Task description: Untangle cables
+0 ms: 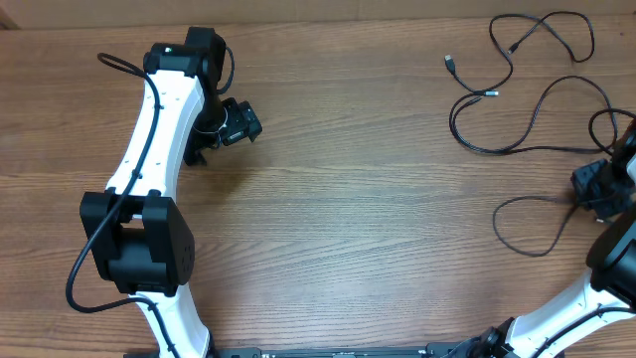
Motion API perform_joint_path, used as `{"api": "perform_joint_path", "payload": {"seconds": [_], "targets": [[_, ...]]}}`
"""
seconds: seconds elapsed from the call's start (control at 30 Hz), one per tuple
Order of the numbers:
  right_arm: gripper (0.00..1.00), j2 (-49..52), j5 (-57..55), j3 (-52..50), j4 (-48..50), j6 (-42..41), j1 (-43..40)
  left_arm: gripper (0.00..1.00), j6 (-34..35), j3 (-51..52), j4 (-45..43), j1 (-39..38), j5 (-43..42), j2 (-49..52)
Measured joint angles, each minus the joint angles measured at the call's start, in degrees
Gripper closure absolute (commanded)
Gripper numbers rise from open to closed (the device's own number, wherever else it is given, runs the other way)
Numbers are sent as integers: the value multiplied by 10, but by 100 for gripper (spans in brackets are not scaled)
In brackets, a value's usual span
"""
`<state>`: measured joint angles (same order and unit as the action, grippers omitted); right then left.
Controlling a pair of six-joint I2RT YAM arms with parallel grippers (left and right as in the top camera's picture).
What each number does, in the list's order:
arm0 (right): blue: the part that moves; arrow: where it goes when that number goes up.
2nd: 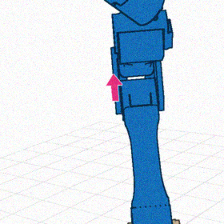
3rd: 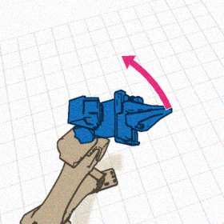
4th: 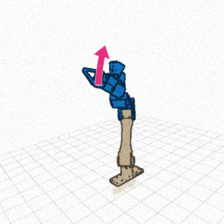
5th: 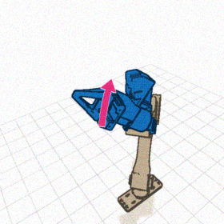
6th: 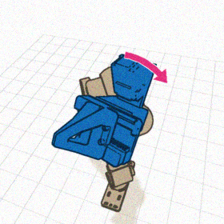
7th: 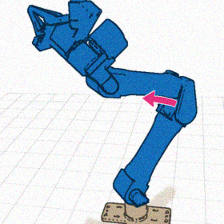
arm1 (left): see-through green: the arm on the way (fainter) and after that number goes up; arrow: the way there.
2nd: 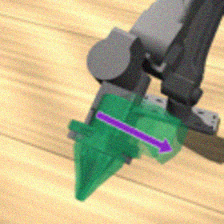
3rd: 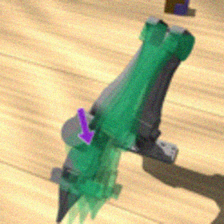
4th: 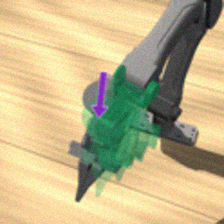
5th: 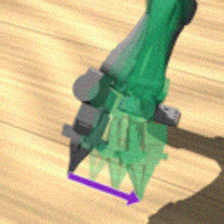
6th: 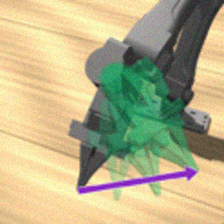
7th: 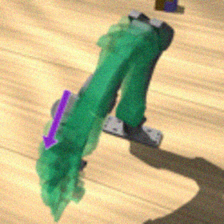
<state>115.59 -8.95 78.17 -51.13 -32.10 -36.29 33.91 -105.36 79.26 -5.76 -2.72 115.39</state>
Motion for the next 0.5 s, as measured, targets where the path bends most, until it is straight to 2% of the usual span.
{"api": "perform_joint_path", "payload": {"seconds": [0.37,0.47,0.5], "targets": [[96,0,-12,0,-60,-101,0,0,0,0,0,0,0,0],[80,0,-13,0,-60,-110,0,0,0,0,0,0,0,0],[65,0,-14,0,-57,-114,0,0,0,0,0,0,0,0]]}}
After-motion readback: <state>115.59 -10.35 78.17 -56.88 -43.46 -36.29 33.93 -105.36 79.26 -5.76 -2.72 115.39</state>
